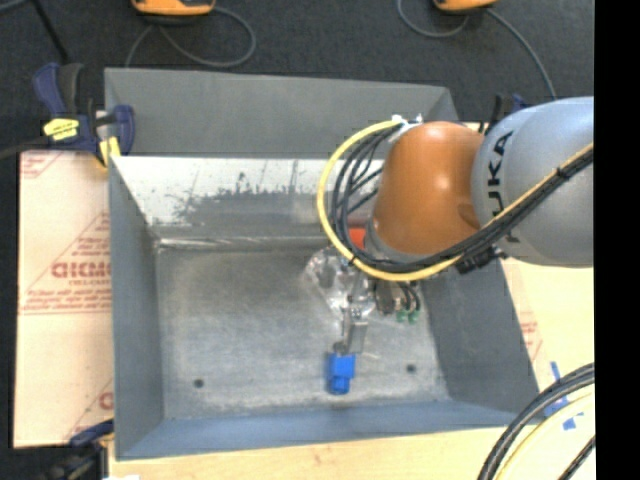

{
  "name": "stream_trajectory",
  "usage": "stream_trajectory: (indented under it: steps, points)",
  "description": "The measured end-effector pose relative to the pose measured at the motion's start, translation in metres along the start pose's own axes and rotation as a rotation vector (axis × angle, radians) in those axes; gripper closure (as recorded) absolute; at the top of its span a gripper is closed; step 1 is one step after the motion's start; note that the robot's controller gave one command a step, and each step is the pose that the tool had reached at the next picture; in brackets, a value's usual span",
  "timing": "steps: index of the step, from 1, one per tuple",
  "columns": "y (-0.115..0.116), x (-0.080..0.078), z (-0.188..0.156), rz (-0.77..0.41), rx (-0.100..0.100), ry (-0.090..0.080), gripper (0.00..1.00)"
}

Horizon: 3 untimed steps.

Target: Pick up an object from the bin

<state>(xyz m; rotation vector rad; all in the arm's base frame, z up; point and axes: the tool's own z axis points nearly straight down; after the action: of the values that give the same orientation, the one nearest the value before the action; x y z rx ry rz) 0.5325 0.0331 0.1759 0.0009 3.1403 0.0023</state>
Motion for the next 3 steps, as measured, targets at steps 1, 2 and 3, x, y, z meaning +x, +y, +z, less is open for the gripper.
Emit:
stream_trajectory:
  steps: [1,2,3]
  points:
    - [-0.025,0.026,0.087,-0.714,0.0,0.005,0.0]
    - [-0.024,0.025,0.085,-0.711,0.001,0.0,1.0]
    - [-0.066,-0.029,0.105,-0.707,0.003,-0.004,1.0]
